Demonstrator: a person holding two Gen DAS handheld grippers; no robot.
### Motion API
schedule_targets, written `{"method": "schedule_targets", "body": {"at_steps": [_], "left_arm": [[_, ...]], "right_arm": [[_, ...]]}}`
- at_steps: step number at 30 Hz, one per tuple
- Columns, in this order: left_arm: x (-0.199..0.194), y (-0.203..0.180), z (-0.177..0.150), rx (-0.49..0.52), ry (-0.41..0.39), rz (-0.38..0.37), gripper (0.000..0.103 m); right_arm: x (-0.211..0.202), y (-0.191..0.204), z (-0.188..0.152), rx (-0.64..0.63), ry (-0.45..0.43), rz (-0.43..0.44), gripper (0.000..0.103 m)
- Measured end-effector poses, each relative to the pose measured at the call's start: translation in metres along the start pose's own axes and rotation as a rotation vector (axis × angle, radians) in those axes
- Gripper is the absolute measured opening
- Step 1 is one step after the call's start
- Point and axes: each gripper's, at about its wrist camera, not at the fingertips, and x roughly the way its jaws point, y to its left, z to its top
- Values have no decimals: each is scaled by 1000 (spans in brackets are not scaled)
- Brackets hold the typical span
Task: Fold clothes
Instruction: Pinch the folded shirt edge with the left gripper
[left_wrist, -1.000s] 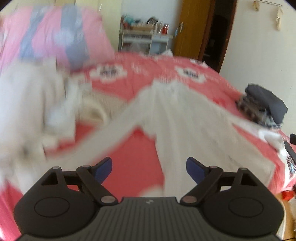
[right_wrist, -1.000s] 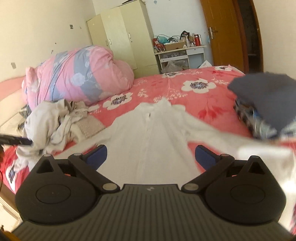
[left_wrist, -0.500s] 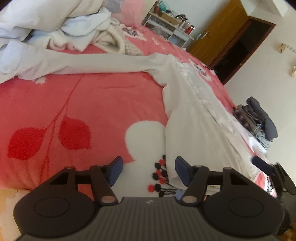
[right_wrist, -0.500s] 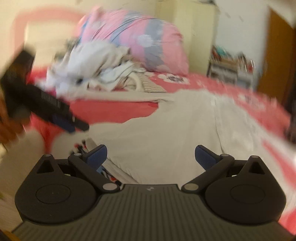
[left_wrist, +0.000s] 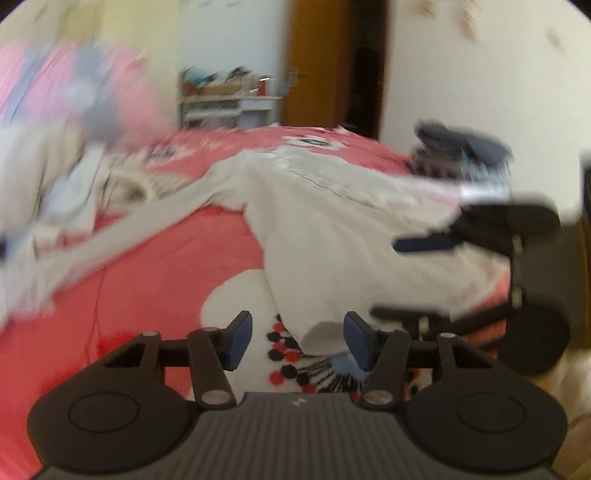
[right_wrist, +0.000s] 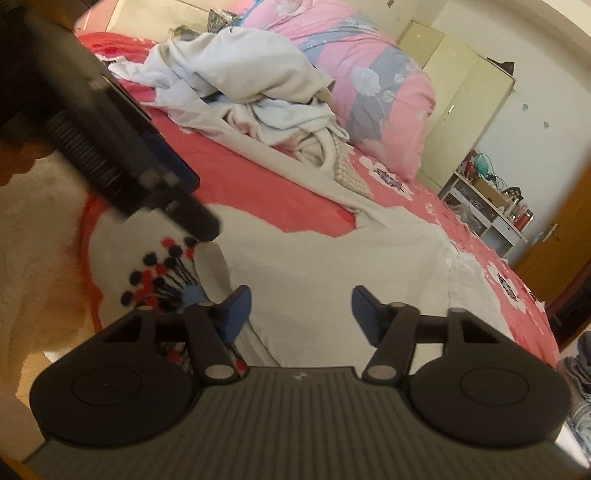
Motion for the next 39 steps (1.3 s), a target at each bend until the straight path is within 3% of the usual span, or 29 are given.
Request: {"method": "schedule_targets", "body": {"at_steps": [3,5,6,9,16,19,26,33,37,39], "left_arm": [[12,-27,-4,181,8,83,38],[18,-43,-9,297,-6,120,34],[21,-51,-12,351,-15,135,27],[25,-61,-17,397,-12,168,5],[-6,-60,-24,308,-102,168,1],[-3,-56,-30,280,-71,176,1],[-5,-49,-43,207,-39,92,2],[-16,-15,-49,-11,36,-57,18],[-32,20,-36,-209,-27,-95,25],[-30,29,-25,-273,-73,-95,35]], "right_arm": [[3,-5,-5,23,17,-4,48],[2,-8,-6,50,20,-7,48],[2,-10,-7,67,24,-6,48],[1,-15,-10,106,29,-6,48],[-5,-17,-14,117,17,-7,48],[-3,-20,-15,142,19,10,48],[3,-24,-15,221,37,74,48],[15,-36,-27,366,120,167,48],[9,-60,-27,517,74,176,48],[13,-69,-33,588,73,173,47]]}}
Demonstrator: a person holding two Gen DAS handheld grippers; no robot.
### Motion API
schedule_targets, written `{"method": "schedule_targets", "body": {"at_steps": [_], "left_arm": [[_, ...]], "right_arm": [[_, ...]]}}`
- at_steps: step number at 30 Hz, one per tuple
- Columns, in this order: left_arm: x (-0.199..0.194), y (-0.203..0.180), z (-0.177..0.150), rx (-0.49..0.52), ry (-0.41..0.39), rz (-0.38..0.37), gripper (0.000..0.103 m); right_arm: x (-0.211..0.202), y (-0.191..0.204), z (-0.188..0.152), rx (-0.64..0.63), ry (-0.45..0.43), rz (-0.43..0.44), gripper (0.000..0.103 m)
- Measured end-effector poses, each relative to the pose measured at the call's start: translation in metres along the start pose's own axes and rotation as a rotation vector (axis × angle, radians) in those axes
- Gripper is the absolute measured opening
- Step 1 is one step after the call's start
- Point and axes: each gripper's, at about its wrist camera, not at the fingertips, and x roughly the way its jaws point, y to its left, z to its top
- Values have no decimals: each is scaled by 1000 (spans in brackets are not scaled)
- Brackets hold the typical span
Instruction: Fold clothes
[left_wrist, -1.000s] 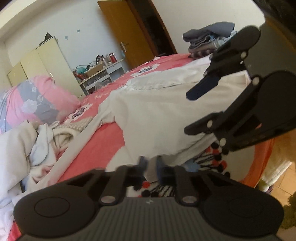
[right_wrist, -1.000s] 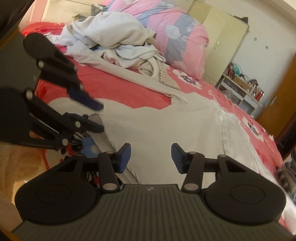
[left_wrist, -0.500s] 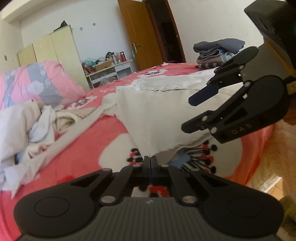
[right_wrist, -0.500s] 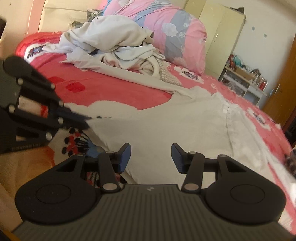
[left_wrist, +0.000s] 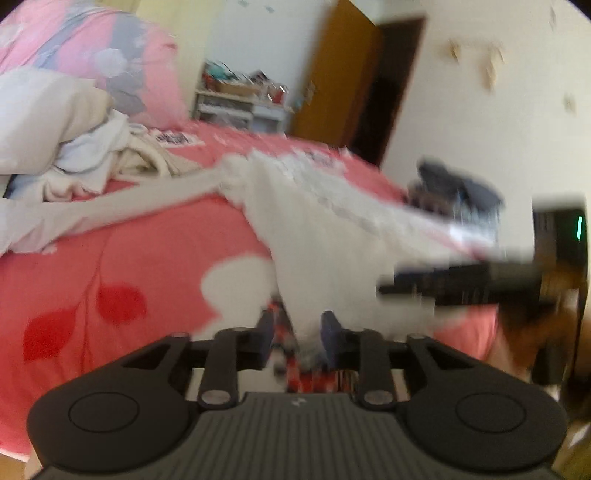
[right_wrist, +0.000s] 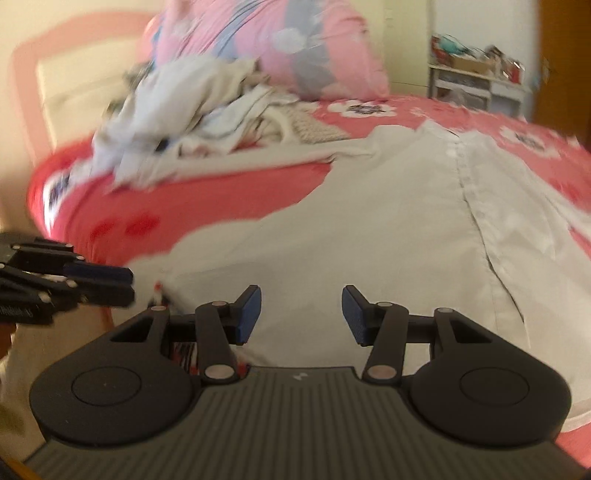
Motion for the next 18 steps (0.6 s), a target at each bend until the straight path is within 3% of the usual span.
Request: {"method": "schedule_targets", "body": {"at_steps": [3,9,13,16,18], "left_arm": [[16,-7,12,15,-34,6,43],[73,-24,2,87,135,83,43],[67,-29,4,96,141,104,48],[59,-31,14,83,117,129,48],[56,-37,24,87,91,132,48]], "right_arm": [[11,-17,-9,117,31,12,40],[-7,-35,-36,273,12,54,35],[-36,-56,-47,377,-17,98,35],[-72,-86,-57,475,-96,63,36],[-98,-109,-64,508,-152,-18,37]]}}
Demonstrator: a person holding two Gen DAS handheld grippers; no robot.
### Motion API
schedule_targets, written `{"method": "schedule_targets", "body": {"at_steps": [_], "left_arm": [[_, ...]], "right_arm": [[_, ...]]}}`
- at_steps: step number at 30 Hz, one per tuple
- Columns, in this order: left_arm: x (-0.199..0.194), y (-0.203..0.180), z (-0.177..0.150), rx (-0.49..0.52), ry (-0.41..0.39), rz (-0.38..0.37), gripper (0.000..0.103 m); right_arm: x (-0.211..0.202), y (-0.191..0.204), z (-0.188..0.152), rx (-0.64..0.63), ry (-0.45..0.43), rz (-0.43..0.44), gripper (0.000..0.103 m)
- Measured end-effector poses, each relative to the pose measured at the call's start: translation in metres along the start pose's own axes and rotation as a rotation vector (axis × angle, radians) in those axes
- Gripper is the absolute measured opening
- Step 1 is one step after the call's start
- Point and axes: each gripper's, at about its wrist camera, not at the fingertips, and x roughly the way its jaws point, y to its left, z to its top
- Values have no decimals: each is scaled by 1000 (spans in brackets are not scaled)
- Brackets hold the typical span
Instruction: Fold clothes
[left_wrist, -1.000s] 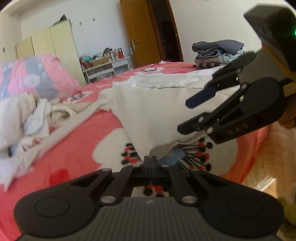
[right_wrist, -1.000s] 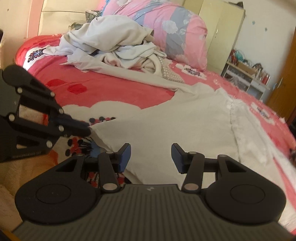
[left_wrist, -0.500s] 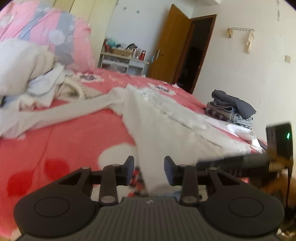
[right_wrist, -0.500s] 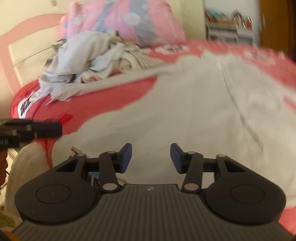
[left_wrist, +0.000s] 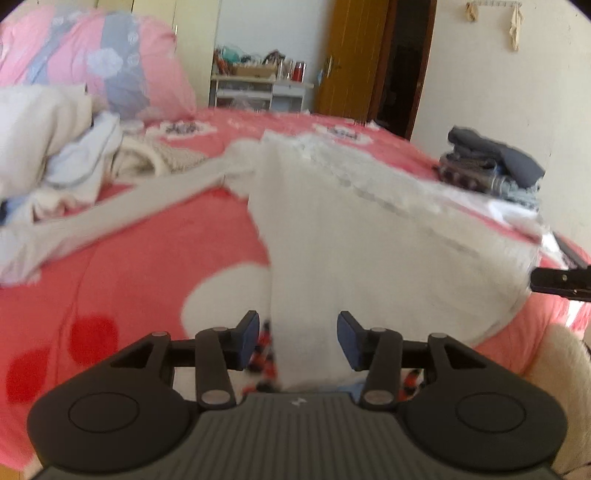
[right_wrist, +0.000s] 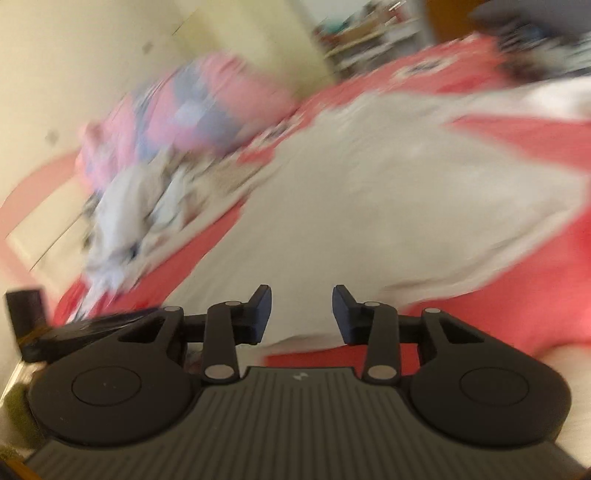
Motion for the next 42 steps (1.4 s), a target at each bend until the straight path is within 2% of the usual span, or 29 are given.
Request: {"method": "schedule_targets", "body": {"at_steps": [3,6,10,13,16,17,18,20,23,24,28,36,42], "left_arm": [[4,-29,18,94,-31,-74,50],[21,-82,28,283,-22,-175,53],[51,-158,23,580,-11,-295,54],[75,-198,16,765,12,-287,54],[89,-213,14,825,50,-290,54],[94,-217,13,844,63,-291,54],[95,-217,15,836,70,-300,54],[95,-214,17,798,86,-316,54],[93,-211,19,726,102,-341,54],[92,-209,19,705,109,-350,54],[94,-203,12,650,123,-346,54],[97,-185,9,525,119,-403,54],[97,-181,7,505,102,-422,55]], "right_arm": [[-32,-31,7,12,-94,-123,37],[-50,-62,11,43,-146,-218,37],[-62,-88,9,89,-182,-252,37],[-66,-103,4,112,-190,-253,37],[-69,-114,0,142,-196,-245,37],[-71,-117,0,164,-198,-211,37],[-74,-121,1,188,-200,-176,37],[-68,-128,3,272,-196,-51,37],[-52,-125,10,332,-162,55,38],[-44,-124,12,347,-146,66,39],[-15,-126,21,384,-60,9,39],[-1,-121,34,369,-81,-55,39],[8,-122,33,410,-25,10,39]]}}
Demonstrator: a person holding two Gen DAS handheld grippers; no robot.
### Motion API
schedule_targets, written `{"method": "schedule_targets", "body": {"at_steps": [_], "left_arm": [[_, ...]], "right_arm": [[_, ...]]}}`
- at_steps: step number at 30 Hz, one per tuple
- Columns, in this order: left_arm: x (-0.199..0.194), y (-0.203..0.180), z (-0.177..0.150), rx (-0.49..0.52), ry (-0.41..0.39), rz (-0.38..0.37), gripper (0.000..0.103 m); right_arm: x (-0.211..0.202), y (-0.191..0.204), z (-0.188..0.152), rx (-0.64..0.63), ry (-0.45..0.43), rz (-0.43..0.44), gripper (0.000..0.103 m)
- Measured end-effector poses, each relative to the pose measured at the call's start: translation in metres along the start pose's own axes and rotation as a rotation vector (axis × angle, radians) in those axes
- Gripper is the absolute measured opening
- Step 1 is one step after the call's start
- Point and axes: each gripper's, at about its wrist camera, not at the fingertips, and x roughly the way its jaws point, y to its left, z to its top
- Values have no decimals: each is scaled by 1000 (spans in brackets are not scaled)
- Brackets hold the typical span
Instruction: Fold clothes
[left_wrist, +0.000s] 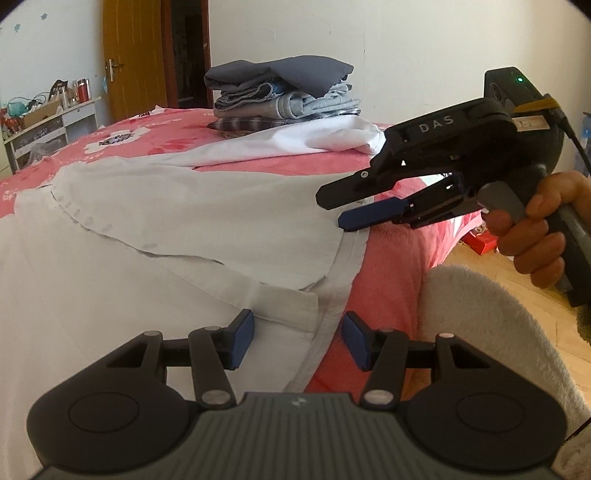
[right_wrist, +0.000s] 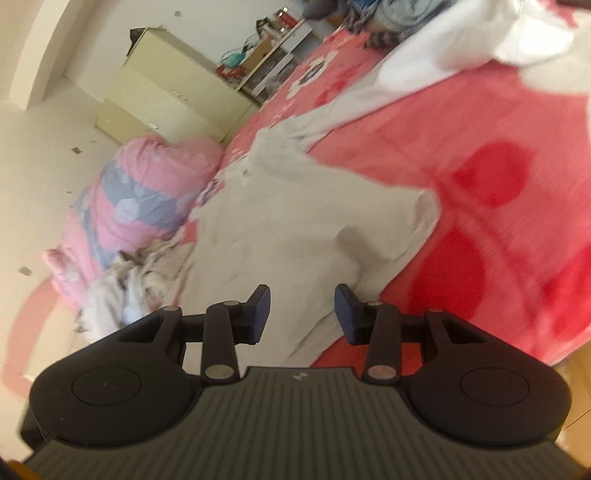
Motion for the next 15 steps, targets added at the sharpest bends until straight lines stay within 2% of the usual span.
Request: {"method": "schedule_targets", "body": {"at_steps": [1,9,15], "left_arm": [[0,0,0,-2,-4,-1,55],[-2,1,-2,-15,-25,-6,55],[-2,-3,-2,4,-37,11,55]], "right_arm": [[0,1,-1,10,8,11,39],[-3,-4,4,37,-65,-67,38],[6,-6,1,91,19,0,38]]}}
